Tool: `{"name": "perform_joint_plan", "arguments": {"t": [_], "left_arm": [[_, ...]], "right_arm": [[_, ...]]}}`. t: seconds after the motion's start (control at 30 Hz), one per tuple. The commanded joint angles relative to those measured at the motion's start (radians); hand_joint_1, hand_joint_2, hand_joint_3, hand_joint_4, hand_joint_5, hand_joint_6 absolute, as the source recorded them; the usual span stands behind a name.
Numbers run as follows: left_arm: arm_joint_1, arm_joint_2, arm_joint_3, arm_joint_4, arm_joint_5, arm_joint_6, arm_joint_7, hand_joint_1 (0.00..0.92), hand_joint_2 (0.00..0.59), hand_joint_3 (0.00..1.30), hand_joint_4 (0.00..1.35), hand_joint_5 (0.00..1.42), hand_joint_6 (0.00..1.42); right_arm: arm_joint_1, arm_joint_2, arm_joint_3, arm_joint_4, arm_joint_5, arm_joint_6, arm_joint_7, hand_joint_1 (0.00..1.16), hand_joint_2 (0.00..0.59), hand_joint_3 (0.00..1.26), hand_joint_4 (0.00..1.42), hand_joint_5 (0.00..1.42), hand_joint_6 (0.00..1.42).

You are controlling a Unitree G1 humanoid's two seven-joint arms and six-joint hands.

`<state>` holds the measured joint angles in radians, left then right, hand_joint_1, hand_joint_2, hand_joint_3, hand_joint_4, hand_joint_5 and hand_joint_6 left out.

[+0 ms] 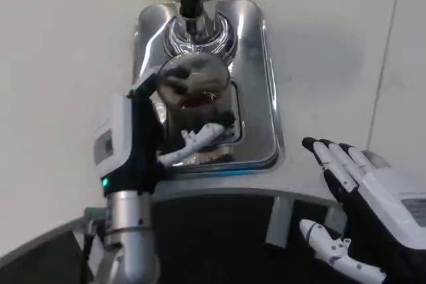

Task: Grasp the cup under the faucet to collect the drink, then remove the cup.

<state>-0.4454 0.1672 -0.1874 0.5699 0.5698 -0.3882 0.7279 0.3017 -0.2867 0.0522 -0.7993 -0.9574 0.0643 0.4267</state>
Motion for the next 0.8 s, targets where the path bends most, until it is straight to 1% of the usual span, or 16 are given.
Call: {"name": "perform_joint_plan", "arguments": {"t": [0.03,0.13,0.23,0.27,0.43,0.53,0.57,0.63,0.8], "left_arm": [[0.057,0.03,0.007,-0.082,0.011,-0.011,-0.015,0.722,0.046,1.27,1.17,1.35,1.42],[0.089,0.039,0.019,-0.132,0.007,-0.015,-0.029,0.722,0.046,1.27,1.17,1.35,1.42],[0.11,0.046,0.033,-0.182,0.0,-0.022,-0.045,0.722,0.046,1.27,1.17,1.35,1.42],[0.116,0.047,0.036,-0.196,-0.002,-0.023,-0.05,0.722,0.046,1.27,1.17,1.35,1.42],[0.152,0.057,0.056,-0.279,-0.01,-0.026,-0.079,0.722,0.048,1.27,1.17,1.35,1.42],[0.186,0.068,0.077,-0.347,-0.022,-0.03,-0.108,0.722,0.049,1.28,1.17,1.35,1.42],[0.198,0.072,0.084,-0.372,-0.025,-0.031,-0.118,0.722,0.049,1.28,1.16,1.35,1.42],[0.218,0.077,0.096,-0.412,-0.028,-0.03,-0.137,0.722,0.049,1.28,1.16,1.35,1.42],[0.265,0.085,0.119,-0.478,-0.026,-0.036,-0.173,0.718,0.052,1.28,1.16,1.35,1.42]], "right_arm": [[-0.023,-0.009,0.003,0.022,0.008,-0.013,-0.018,0.02,0.504,0.0,0.0,0.0,0.0],[-0.037,-0.015,-0.001,0.034,0.012,-0.021,-0.031,0.03,0.523,0.0,0.0,0.0,0.0],[-0.049,-0.03,-0.007,0.05,0.025,-0.031,-0.04,0.04,0.523,0.0,0.0,0.0,0.0],[-0.053,-0.034,-0.008,0.055,0.028,-0.033,-0.043,0.05,0.535,0.0,0.0,0.0,0.0],[-0.07,-0.055,-0.001,0.072,0.047,-0.05,-0.062,0.06,0.54,0.0,0.0,0.0,0.0],[-0.07,-0.069,0.003,0.08,0.058,-0.076,-0.08,0.06,0.545,0.0,0.0,0.0,0.0],[-0.066,-0.077,0.002,0.082,0.064,-0.096,-0.098,0.06,0.56,0.0,0.0,0.0,0.0],[-0.056,-0.089,0.0,0.084,0.072,-0.132,-0.13,0.06,0.565,0.0,0.0,0.0,0.0],[-0.051,-0.112,0.002,0.098,0.069,-0.191,-0.169,0.06,0.568,0.0,0.0,0.0,0.0]]}}
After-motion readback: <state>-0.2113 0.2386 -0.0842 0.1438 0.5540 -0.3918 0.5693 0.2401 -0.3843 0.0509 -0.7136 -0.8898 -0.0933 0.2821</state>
